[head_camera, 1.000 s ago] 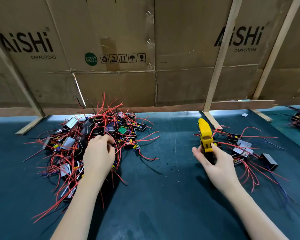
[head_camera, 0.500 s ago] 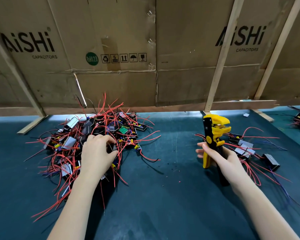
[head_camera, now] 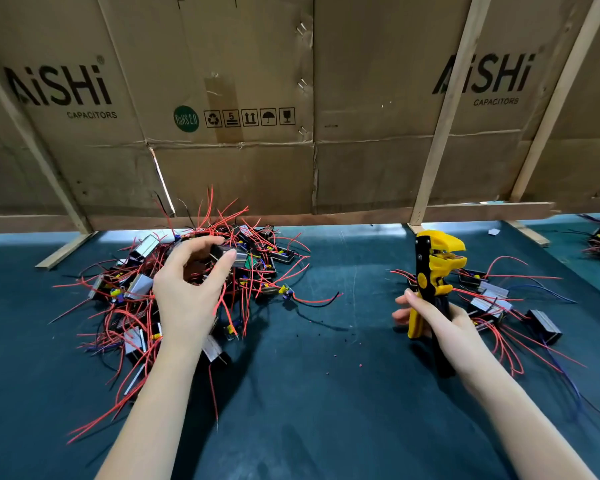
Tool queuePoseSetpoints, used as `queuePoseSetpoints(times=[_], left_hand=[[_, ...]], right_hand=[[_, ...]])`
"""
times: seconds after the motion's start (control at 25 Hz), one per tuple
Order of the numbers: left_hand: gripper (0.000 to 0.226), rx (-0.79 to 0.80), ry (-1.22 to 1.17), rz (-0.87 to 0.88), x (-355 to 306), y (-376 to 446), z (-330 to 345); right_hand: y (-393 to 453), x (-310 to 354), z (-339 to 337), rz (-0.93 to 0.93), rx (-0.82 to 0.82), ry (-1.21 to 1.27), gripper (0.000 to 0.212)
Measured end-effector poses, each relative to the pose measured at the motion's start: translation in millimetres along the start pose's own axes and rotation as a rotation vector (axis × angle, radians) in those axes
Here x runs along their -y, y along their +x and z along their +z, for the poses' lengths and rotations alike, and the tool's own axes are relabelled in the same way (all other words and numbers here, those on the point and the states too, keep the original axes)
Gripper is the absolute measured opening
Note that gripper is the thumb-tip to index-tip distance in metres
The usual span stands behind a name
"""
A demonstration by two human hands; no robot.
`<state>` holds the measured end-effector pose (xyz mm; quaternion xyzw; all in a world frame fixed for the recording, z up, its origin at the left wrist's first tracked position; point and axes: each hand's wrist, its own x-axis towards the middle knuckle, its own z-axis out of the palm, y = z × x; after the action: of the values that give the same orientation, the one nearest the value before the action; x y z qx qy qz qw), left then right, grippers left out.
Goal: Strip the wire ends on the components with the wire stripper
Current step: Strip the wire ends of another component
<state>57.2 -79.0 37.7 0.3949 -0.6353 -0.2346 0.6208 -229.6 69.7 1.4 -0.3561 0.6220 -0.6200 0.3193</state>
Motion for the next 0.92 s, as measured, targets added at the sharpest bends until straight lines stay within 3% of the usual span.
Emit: queuePoseSetpoints(times=[0.12, 0.36, 0.48, 0.6, 0.76, 0.92], left_hand=[[0.013, -0.106, 0.007, 0.001, 3.9, 4.4, -3.8], [0.010, -0.139, -0.967, -0.518, -11.8, 15.2, -7.1], [0.018, -0.132, -1.303, -0.697, -13.3, 17.2, -11.6], [0.024, -0.129, -1.316, -0.754, -13.8, 14.3, -11.8], [0.011, -0.144, -1.177, -0.766, -14.4, 15.7, -11.5], [0.005, 0.061, -1.033, -0.883, -10.3, 13.9, -5.2]], right_hand=[[0.5, -0.1, -0.5, 0.008, -0.005, 0.006, 0.059], [-0.1, -0.1, 0.1, 0.009, -0.011, -0.006, 0.062], [0.1, -0.5, 0.6, 0.011, -0.019, 0.001, 0.061], [-0.2, -0.6, 0.8, 0.007, -0.021, 0.001, 0.063], [1.2, -1.8, 1.3, -0.010, -0.021, 0.021, 0.061], [1.4, -3.2, 2.2, -0.040, -0.027, 0.022, 0.050]])
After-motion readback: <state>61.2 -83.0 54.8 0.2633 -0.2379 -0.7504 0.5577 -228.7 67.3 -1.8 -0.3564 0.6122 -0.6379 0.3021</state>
